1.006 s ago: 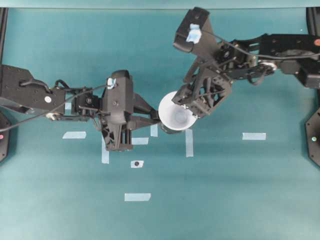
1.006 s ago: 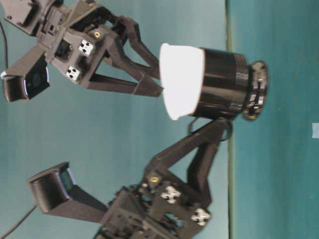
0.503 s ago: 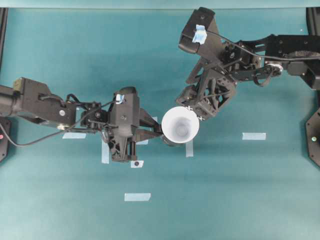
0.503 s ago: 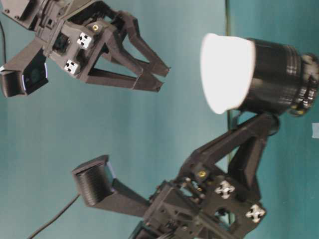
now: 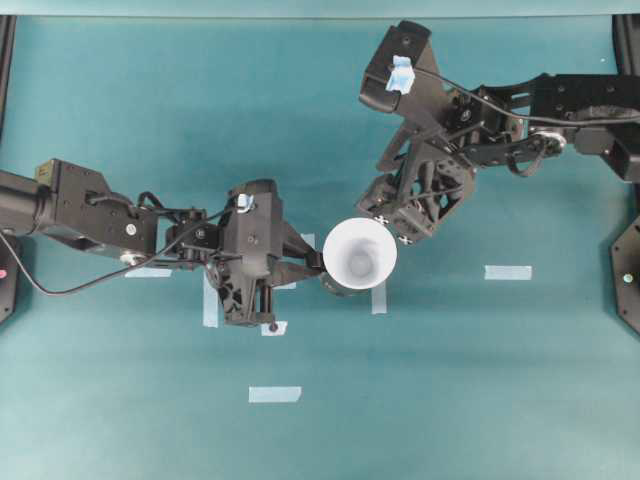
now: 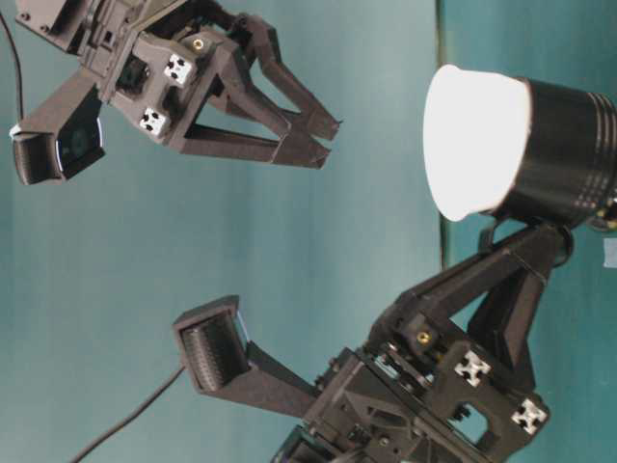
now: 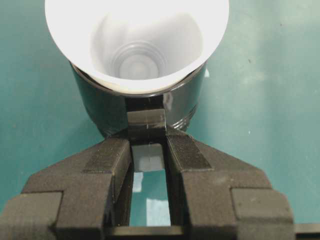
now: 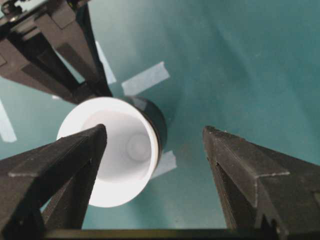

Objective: Holding the cup holder with the left arm, the right arm places the cup into the cup holder.
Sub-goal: 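Rotate the holder upright with the left gripper and lower it to the table, then open both grippers and pull them back from the holder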

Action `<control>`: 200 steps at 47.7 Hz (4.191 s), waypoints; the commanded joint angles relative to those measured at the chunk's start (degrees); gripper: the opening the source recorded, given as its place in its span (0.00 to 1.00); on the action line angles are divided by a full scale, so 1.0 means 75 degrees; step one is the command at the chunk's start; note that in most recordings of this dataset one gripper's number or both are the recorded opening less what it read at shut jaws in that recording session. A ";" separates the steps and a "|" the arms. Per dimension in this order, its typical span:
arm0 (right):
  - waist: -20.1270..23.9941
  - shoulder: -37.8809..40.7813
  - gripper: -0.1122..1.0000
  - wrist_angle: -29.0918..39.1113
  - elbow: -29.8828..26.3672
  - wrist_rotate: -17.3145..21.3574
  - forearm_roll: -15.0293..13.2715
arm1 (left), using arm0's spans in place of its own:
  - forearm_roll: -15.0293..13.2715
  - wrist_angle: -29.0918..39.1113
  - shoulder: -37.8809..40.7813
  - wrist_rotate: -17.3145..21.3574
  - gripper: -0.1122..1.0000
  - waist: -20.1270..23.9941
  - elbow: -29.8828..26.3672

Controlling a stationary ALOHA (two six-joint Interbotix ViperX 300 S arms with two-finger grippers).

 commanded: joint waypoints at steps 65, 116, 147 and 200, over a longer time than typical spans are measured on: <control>0.0187 -0.0082 0.88 -0.0281 -0.0070 0.0340 0.0012 | 0.0035 0.0949 0.0211 -0.0316 0.29 0.0164 -0.0141; 0.0270 -0.0141 0.88 -0.0258 0.0070 0.0258 0.0012 | 0.0035 0.1008 -0.0059 -0.0211 0.83 0.0187 -0.0234; 0.0328 -0.0305 0.88 -0.0270 0.0070 0.0270 0.0012 | 0.0012 0.1711 -0.0961 -0.0176 0.86 0.0187 -0.0082; 0.0434 -0.0480 0.87 -0.0551 0.0246 0.0316 0.0012 | 0.0012 0.1758 -0.1465 -0.0223 0.86 0.0129 0.0176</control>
